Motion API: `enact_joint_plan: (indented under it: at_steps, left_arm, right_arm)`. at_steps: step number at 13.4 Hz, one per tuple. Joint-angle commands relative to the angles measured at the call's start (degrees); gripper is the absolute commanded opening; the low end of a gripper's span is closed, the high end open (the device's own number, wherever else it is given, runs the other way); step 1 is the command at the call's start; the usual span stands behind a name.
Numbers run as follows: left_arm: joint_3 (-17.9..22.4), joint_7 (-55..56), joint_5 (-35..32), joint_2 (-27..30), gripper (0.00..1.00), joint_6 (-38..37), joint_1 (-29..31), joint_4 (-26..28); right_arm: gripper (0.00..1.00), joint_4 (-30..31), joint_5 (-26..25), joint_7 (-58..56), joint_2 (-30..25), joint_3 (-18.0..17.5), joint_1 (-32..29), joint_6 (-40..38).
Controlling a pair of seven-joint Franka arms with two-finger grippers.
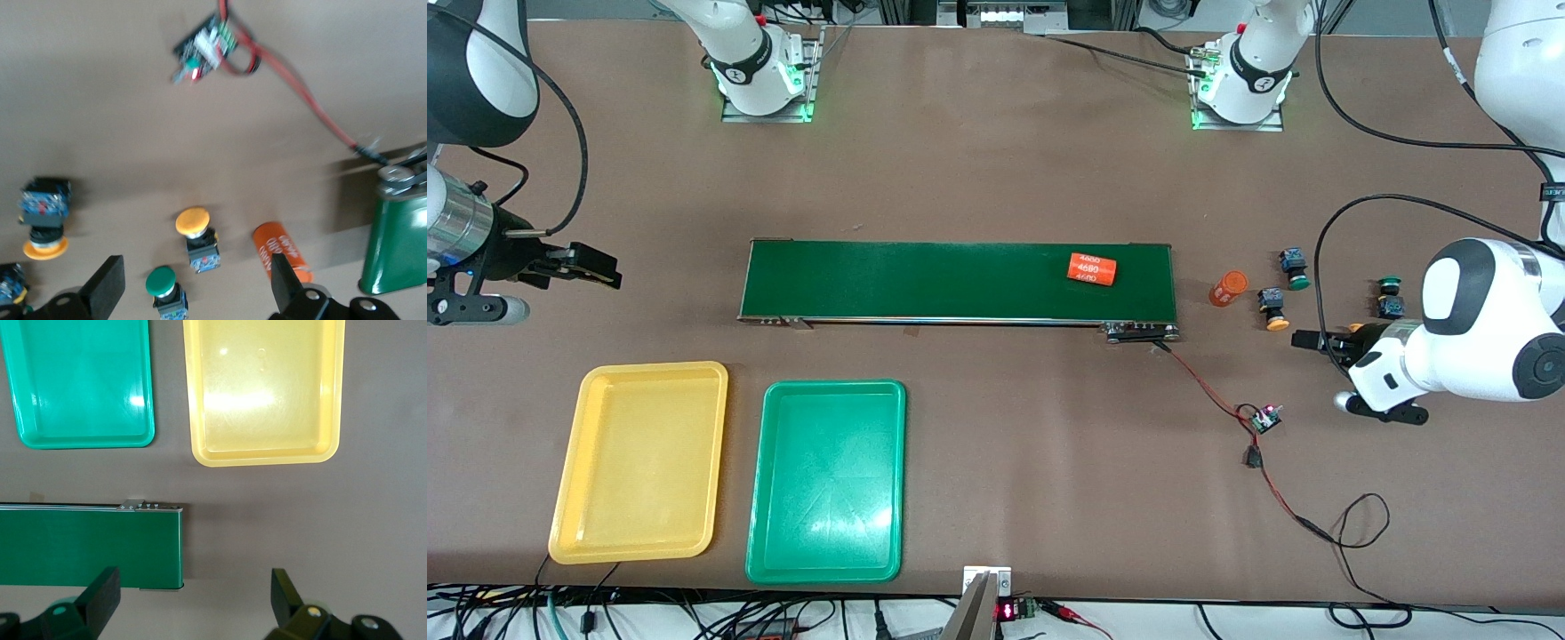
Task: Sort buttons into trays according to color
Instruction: 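Withdraw the left gripper back over the buttons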
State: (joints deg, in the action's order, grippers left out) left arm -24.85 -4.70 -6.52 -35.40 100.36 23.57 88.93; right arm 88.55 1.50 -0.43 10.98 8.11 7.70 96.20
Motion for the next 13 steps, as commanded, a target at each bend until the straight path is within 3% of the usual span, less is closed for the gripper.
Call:
enact_joint_plan:
  at_steps: [1,5,10,13]
  left_arm:
    - [-0.55,3.63,0.19,9.53,1.00,8.93,0.78,16.57]
    - [-0.38,3.38,-0.16,10.44,1.00,24.31,3.15,28.30]
    - [-0.29,3.38,-2.62,9.30,0.99,28.74,4.29,33.15]
    - [-0.29,3.38,-2.62,7.63,0.68,29.01,4.29,33.59]
  right_arm:
    - [1.00,0.31,-0.27,0.96,-0.08,-0.20,0.12,0.66]
    - [1.00,0.13,-0.71,0.78,-0.17,-0.02,-0.14,1.62]
    - [1.00,0.13,-1.67,0.87,-1.84,0.24,-0.67,0.57]
    - [1.00,0.83,-1.67,0.87,-3.50,0.16,-0.58,0.13]
